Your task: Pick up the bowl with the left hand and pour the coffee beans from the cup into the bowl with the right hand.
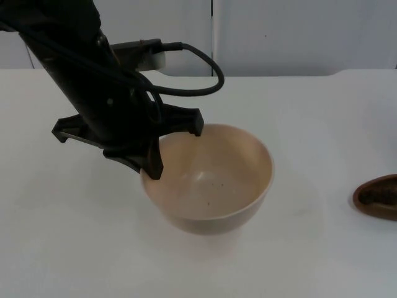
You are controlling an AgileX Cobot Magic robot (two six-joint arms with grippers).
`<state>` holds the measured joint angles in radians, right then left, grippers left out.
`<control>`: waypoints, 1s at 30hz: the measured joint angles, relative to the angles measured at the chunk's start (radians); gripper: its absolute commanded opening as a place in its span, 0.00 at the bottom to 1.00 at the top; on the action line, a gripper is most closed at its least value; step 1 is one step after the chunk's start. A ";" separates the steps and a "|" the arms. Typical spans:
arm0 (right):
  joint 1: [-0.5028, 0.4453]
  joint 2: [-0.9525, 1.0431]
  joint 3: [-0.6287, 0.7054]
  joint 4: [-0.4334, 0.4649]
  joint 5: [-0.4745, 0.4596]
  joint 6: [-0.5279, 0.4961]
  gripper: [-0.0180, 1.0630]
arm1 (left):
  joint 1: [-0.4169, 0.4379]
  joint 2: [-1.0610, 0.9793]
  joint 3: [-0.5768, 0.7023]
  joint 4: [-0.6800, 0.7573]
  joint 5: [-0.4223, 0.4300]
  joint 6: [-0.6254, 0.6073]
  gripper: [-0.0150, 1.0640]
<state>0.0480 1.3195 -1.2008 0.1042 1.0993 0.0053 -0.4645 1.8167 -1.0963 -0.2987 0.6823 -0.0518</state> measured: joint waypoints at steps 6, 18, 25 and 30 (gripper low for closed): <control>0.042 0.069 0.000 -0.032 -0.004 0.035 0.96 | 0.000 0.000 0.000 -0.001 -0.002 0.000 0.01; 0.190 0.205 0.000 -0.241 -0.031 0.202 0.96 | 0.000 0.000 0.000 -0.011 -0.004 -0.002 0.01; 0.190 0.257 0.000 -0.256 -0.103 0.212 0.96 | 0.000 0.000 0.000 -0.011 -0.004 -0.002 0.01; 0.190 0.262 0.026 -0.258 -0.161 0.212 0.96 | 0.000 0.000 0.000 -0.011 -0.004 -0.002 0.01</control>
<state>0.2384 1.5817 -1.1745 -0.1535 0.9387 0.2176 -0.4645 1.8167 -1.0963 -0.3102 0.6786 -0.0537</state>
